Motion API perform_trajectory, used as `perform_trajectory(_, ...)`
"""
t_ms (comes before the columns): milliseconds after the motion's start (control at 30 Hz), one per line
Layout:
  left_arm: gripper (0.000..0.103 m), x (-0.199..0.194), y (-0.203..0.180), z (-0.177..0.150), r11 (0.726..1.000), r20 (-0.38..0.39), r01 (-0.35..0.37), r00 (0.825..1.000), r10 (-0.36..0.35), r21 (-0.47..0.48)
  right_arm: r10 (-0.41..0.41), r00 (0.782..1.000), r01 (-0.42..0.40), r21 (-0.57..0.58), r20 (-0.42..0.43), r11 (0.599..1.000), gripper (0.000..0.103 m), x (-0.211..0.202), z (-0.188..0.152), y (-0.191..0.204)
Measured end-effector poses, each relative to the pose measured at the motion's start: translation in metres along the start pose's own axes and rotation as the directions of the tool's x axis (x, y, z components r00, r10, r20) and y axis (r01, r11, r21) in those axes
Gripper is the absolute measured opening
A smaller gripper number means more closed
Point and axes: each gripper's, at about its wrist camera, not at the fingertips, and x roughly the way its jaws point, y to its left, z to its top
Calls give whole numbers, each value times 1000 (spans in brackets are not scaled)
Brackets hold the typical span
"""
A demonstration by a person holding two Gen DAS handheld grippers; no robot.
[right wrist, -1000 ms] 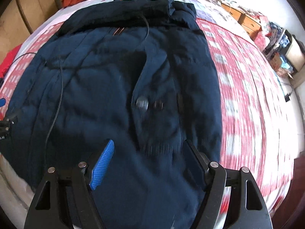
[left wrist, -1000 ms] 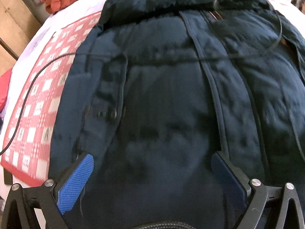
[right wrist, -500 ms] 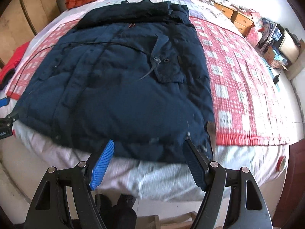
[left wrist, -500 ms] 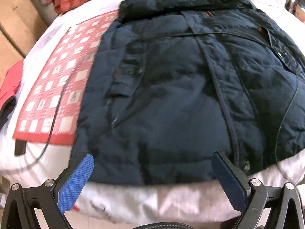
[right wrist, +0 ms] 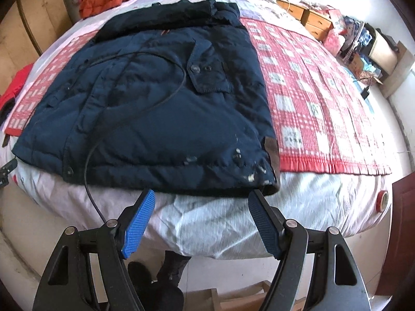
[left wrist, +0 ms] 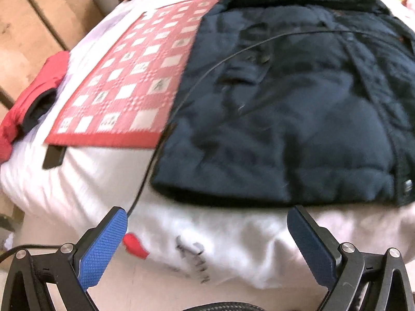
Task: Fold large clothes
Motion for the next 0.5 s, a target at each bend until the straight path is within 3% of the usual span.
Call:
perform_trajectory(267, 102, 21, 26, -24, 997, -59, -76, 995, 75, -21, 13, 1000, -13, -5, -19, 1000, 78, 11, -13, -6)
perform_trajectory(500, 102, 38, 28, -17, 994, -71, -107, 992, 107, 12, 25, 999, -25, -18, -21, 1000, 78, 19, -12, -6)
